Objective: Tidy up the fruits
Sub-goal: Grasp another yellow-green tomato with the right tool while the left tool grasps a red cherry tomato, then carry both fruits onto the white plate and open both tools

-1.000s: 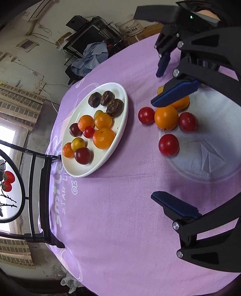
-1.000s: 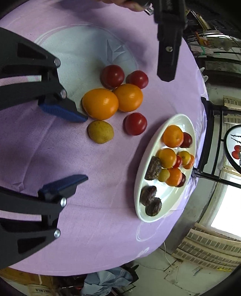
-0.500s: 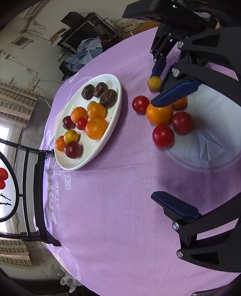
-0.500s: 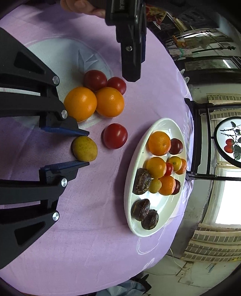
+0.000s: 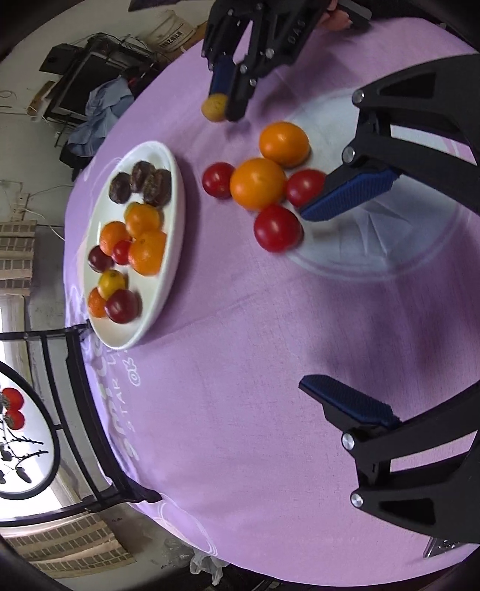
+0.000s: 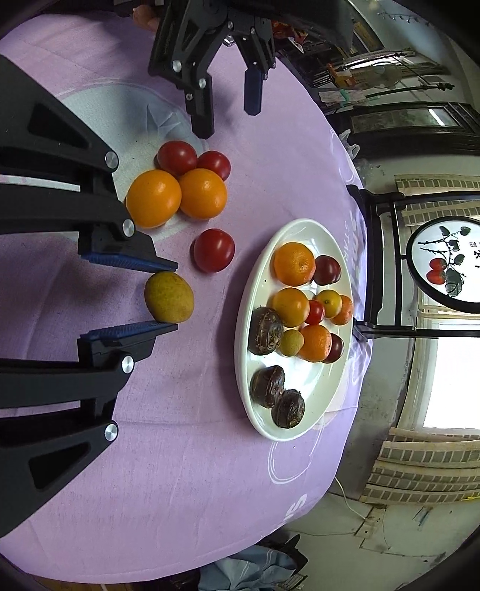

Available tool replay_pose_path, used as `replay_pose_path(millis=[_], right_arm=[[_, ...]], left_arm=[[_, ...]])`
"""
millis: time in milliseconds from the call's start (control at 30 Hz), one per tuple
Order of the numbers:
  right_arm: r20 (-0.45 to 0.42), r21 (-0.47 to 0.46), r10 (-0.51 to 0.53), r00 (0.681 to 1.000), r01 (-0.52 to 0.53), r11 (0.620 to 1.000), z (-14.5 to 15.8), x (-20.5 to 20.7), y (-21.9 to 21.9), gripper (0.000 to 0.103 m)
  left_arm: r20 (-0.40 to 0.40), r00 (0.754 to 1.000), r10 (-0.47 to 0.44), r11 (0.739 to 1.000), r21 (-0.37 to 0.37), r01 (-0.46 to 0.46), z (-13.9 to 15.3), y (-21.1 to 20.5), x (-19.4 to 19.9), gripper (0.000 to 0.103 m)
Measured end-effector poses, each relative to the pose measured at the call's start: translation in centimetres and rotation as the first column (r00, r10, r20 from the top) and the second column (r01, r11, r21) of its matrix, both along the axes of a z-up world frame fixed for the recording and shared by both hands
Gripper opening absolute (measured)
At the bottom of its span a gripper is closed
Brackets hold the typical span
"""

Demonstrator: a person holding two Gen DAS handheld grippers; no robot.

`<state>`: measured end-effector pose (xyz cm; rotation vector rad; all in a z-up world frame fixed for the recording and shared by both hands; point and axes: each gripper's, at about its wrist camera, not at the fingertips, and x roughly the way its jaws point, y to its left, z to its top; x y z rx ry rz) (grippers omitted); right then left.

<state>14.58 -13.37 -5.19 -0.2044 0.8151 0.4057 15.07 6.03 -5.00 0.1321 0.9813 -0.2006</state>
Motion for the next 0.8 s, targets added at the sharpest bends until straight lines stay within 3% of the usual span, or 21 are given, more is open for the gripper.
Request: replay_pose_path(millis=[167,233,267,367,467,633,700,767,800], right_arm=[[0.003,0.004,0.006,1.000,-0.006,1.000,0.1,-0.2,0.1,0.027],[0.004,0.002,0.010,1.000,-0.010,1.000,0.1,-0.2,0.1,0.027],[0.005,0.003,0.013,1.000,-0.013,1.000,0.2,-0.2,0.2,0.027],[0.006,0.007,0.015,1.000,-0.015,1.000,0.2,-0.3,0.2,0.027],[0.002,0.001,0.020,1.000,-0.020,1.000,0.1,-0.3,0.4,0.027],[-0.004,0.002,0.031,1.000,-0.031,1.000,0.0,-0.4,0.9,0.027],[-0.004,0.002,0.031,1.000,-0.031,1.000,0.0,-0.4,1.0,0.027],[-0.003,0.004,0.028,1.000,-0.028,1.000,0.0,-0.4,0.9,0.027],[-0.002,0.005,0.024,1.000,-0.024,1.000,0.0,-0.3,0.8,0.027]], left_arm=[[-0.036,0.999,0.013,0.999,-0.040,-0.014,-1.0,1.5,0.6,0.073],[-0.062,0.998,-0.011,1.000,-0.016,0.010,-1.9,0.8,0.8,0.068],[-0.045,0.999,-0.024,1.000,0.017,0.025,-1.9,0.3,0.7,0.068],[-0.044,0.996,-0.079,0.997,0.004,0.079,-2.0,-0.9,0.4,0.068],[-0.008,0.995,-0.097,0.994,0.039,0.098,-2.0,-2.2,0.0,0.068],[0.044,0.994,-0.098,0.995,0.017,0.097,-1.8,-3.5,0.6,0.068],[0.065,0.992,-0.111,0.994,0.008,0.111,-1.6,-4.0,0.7,0.054],[0.055,0.990,-0.132,0.991,-0.029,0.134,-1.7,-4.5,0.8,0.029],[0.056,0.990,-0.129,0.991,-0.022,0.131,-1.6,-4.6,0.8,0.029]])
